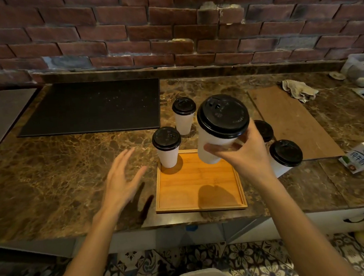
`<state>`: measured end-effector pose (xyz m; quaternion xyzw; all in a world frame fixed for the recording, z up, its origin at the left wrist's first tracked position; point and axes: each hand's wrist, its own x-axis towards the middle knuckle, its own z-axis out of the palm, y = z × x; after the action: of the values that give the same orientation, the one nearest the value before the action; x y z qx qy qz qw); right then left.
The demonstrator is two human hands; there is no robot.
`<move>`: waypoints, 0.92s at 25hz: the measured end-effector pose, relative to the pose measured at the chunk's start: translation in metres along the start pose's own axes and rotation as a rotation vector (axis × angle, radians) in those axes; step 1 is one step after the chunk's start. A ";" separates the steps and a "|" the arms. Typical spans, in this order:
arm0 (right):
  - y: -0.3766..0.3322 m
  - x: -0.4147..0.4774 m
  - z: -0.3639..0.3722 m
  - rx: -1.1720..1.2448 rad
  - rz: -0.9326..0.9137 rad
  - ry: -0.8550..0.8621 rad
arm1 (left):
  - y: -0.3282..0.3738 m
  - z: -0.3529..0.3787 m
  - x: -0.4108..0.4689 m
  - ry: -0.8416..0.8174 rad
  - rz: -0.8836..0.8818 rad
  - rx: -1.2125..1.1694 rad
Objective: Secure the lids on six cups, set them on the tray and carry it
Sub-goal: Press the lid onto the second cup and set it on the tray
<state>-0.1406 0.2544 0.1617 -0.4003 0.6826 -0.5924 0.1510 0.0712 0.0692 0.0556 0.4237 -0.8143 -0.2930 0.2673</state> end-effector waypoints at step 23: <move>0.156 -0.055 0.040 -0.074 0.366 0.024 | -0.087 0.073 -0.044 -0.417 -0.321 0.616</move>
<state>-0.1354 0.2633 -0.0087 -0.2677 0.7671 -0.5345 0.2330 0.0892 0.0839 -0.0638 0.5372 -0.8243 -0.1531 -0.0922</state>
